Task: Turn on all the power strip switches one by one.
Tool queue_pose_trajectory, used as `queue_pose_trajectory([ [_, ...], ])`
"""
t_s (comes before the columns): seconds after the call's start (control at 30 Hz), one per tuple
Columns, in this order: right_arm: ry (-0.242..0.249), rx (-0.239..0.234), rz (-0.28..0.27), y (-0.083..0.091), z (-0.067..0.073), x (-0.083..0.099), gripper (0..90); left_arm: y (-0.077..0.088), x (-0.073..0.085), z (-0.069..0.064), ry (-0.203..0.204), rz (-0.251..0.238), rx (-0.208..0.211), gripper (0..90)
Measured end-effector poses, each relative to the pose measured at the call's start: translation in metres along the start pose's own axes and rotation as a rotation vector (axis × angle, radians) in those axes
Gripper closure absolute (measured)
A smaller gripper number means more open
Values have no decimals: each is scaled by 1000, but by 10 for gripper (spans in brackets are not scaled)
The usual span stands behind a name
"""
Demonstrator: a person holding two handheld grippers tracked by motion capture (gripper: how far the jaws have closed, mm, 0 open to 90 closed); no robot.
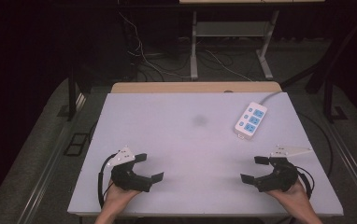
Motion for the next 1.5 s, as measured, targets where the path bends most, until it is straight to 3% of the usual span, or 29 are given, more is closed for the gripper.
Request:
queue_pose_trajectory([
  [0.43, 26, 11, 21, 3, -1, -15, 15, -1, 3, 4, 8, 12, -6, 0],
  [0.77, 59, 12, 26, 6, 2, -36, 15, 0, 3, 6, 15, 10, -9, 0],
  [1.5, 78, 46, 59, 8, -17, -69, 16, 0, 3, 6, 21, 7, -9, 0],
])
Point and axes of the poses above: each handheld gripper's, and its own axes: y roughly backward along the jaws, x roughly out of its underside, z roughly to its left, the point moved 9 cm from there along -y, roughly forward along the jaws, and after that the axes turned 9 degrees about -y, right-handed, at the moved point
